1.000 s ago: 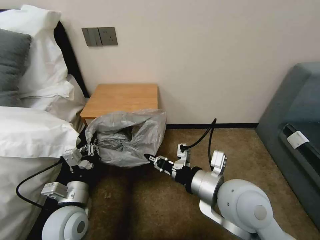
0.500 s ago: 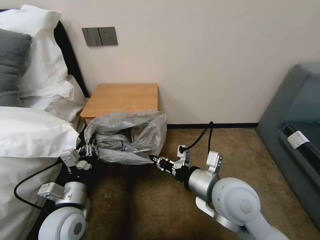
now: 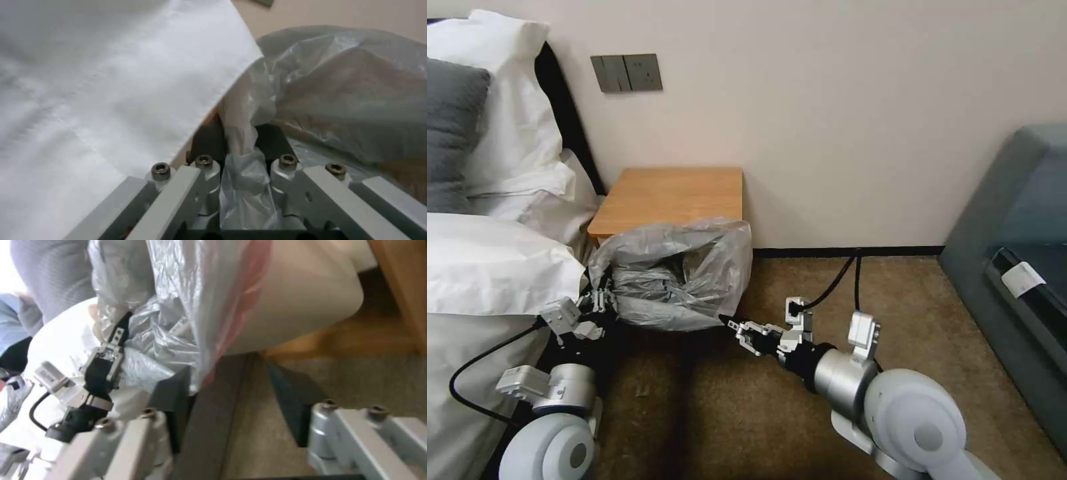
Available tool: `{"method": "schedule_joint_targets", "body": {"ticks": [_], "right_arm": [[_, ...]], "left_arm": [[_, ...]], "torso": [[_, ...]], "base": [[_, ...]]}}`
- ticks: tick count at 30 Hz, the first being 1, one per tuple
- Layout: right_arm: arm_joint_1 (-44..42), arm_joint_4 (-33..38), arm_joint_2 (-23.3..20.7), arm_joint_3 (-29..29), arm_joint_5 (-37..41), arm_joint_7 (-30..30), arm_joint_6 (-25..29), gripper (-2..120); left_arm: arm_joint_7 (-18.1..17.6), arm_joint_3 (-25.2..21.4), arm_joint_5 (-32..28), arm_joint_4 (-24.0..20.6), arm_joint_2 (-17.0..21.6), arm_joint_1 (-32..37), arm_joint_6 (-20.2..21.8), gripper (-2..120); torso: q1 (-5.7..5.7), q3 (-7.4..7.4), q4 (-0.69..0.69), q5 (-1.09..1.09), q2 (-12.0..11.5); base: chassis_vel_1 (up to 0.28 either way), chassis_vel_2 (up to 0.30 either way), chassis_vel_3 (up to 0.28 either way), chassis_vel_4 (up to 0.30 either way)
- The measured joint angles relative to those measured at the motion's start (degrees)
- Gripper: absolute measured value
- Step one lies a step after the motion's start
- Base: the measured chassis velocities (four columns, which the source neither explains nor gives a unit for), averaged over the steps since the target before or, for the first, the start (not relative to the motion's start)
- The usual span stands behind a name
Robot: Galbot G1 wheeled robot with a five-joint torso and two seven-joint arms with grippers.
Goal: Pick up the garbage bag from the table and place it over the trash can.
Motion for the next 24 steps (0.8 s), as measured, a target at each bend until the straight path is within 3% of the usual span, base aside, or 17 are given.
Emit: {"method": "schedule_joint_targets", "body": {"ticks": [1, 4, 9, 14, 18, 24], "right_arm": [[0.0, 0.0, 0.0, 0.0, 0.0, 0.0, 0.0, 52], [-2.0, 2.5, -0.6, 1.9, -5.6, -4.3, 2.5, 69], [-1.3, 4.1, -0.6, 3.9, -6.7, -5.9, 5.3, 83], [3.4, 1.4, -0.6, 9.0, -6.8, -12.4, 8.6, 99], [8.1, -3.0, -0.7, 10.6, -6.1, -17.0, 9.5, 100], [12.4, -9.2, 0.4, 8.8, 0.1, -18.4, 9.4, 100]], "left_arm": [[0.0, 0.0, 0.0, 0.0, 0.0, 0.0, 0.0, 9], [0.0, -1.1, -1.0, 0.0, 0.1, 0.2, 0.2, 9], [0.5, -1.7, -1.3, -0.3, 0.1, 0.7, 0.2, 9], [1.8, -2.1, -2.0, -1.0, 0.5, 1.3, 0.3, 9], [2.9, -2.3, -2.3, -1.1, 1.1, 1.6, 0.4, 9], [4.4, -2.2, -2.8, -1.1, 1.7, 1.5, 0.5, 9]], "torso": [[0.0, 0.0, 0.0, 0.0, 0.0], [0.0, 0.0, 0.0, 0.0, 0.0], [0.0, 0.0, 0.0, 0.0, 0.0], [0.0, 0.0, 0.0, 0.0, 0.0], [0.0, 0.01, 0.0, 0.01, 0.0], [0.0, 0.01, 0.0, 0.0, 0.0]], "base": [[0.0, 0.0, 0.0, 0.0], [0.0, 0.0, 0.0, 0.0], [0.0, 0.0, 0.0, 0.0], [0.0, 0.0, 0.0, 0.0], [0.0, 0.0, 0.0, 0.0], [0.0, 0.0, 0.0, 0.0]]}}
